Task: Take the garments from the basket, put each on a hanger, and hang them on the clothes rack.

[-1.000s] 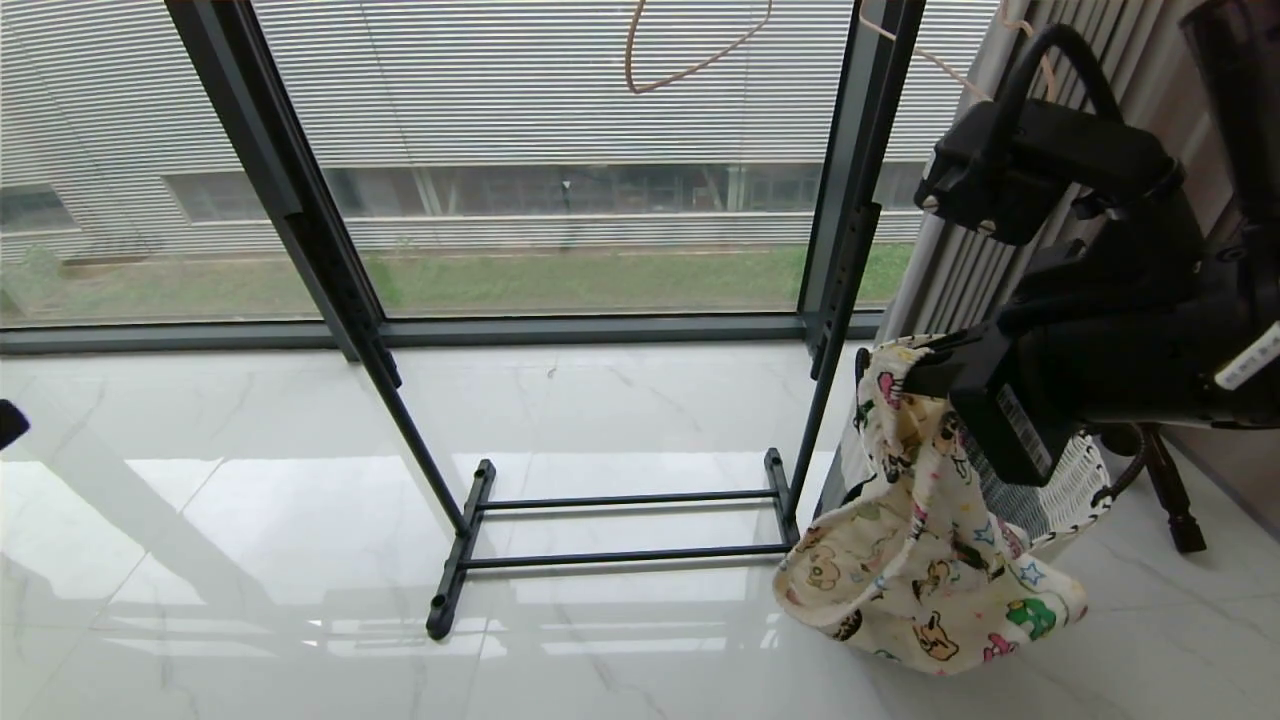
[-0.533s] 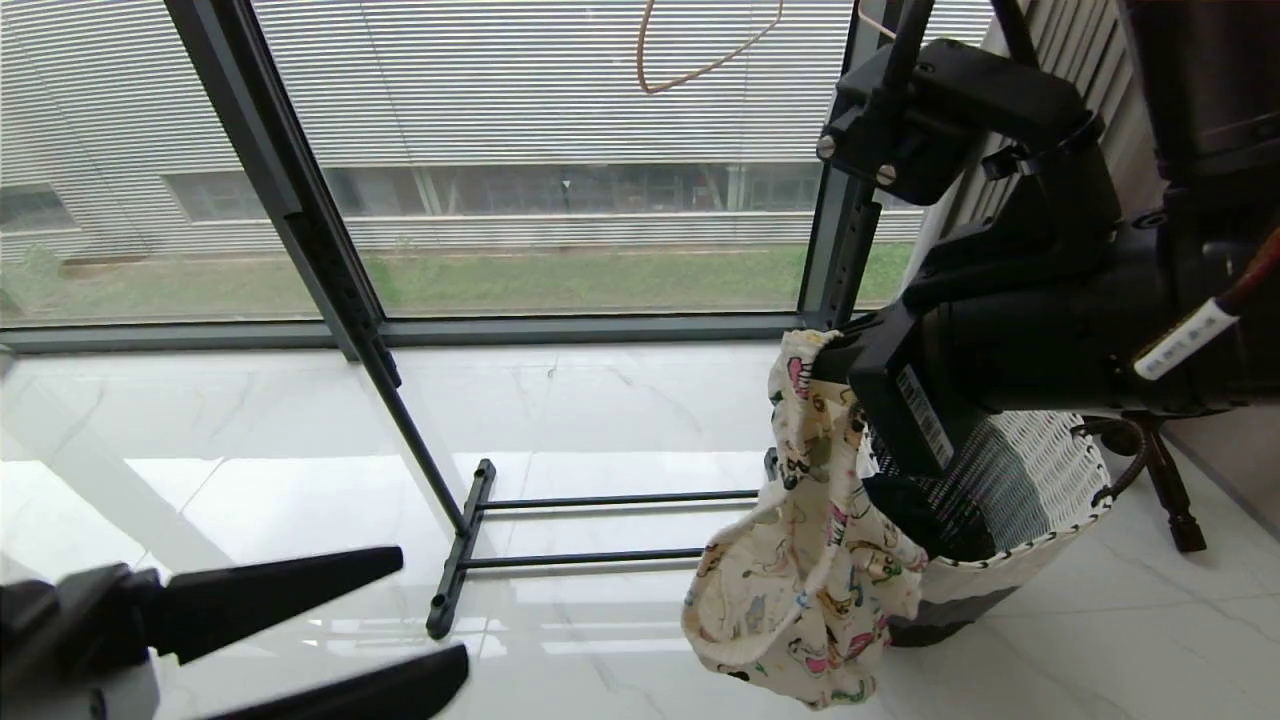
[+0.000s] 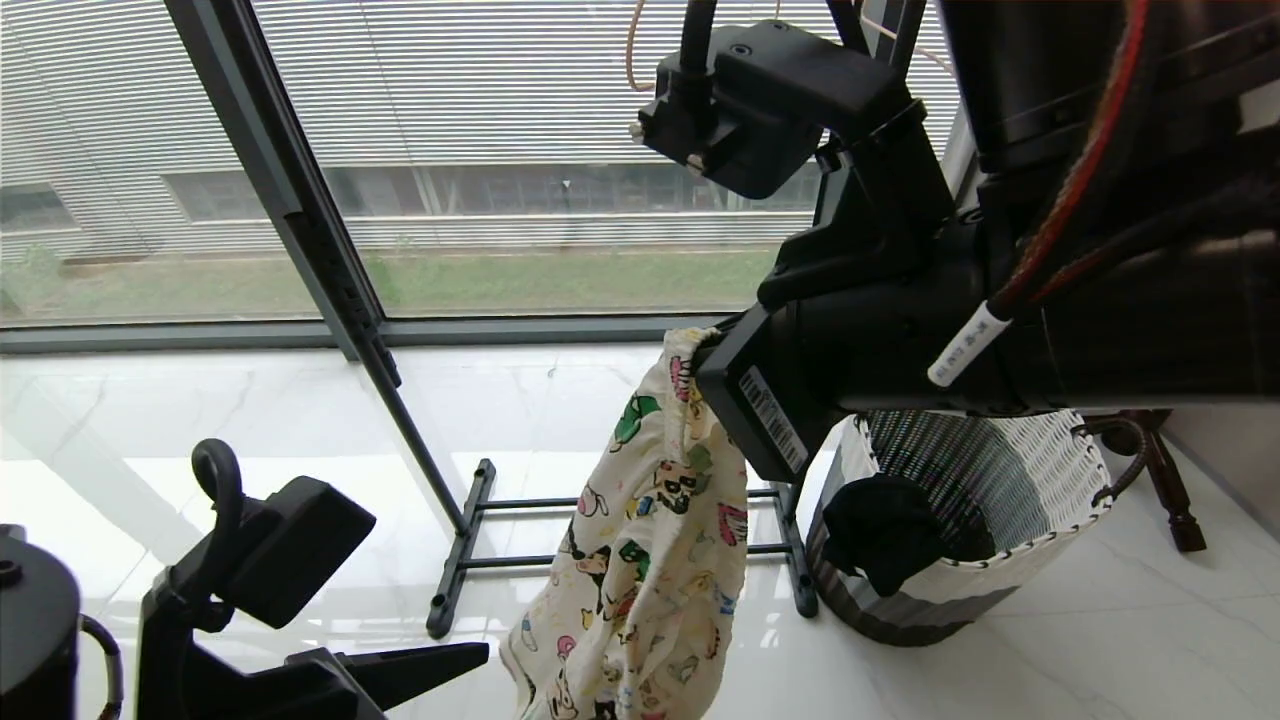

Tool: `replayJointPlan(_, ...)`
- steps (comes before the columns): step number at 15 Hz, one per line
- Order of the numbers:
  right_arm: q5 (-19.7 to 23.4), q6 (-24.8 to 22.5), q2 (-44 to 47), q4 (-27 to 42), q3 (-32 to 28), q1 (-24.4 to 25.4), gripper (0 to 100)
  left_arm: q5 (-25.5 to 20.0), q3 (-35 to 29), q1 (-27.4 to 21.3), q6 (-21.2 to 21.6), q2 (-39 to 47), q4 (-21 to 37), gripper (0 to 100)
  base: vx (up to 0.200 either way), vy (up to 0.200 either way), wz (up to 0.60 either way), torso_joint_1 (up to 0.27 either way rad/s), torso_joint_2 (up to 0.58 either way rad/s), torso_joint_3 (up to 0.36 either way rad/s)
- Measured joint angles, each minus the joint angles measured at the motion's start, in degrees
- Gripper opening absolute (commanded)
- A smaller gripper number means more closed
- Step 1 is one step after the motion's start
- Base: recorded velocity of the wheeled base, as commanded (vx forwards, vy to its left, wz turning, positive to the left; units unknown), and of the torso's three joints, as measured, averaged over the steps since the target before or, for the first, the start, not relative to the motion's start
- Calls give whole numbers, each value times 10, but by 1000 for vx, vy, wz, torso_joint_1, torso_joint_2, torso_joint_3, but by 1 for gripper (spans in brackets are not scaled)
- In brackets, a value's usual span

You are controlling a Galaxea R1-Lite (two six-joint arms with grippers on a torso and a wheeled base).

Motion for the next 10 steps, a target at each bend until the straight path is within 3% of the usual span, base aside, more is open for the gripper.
replayJointPlan(5,-2,0,6,0,-8,24,0,23,-14,27,-2,44,-15,100,0,0,0,0,0,0)
replayJointPlan(10,-2,-1,7,0,-17,30,0,23,-36,-8,-3,54,-16,100,0,0,0,0,0,0)
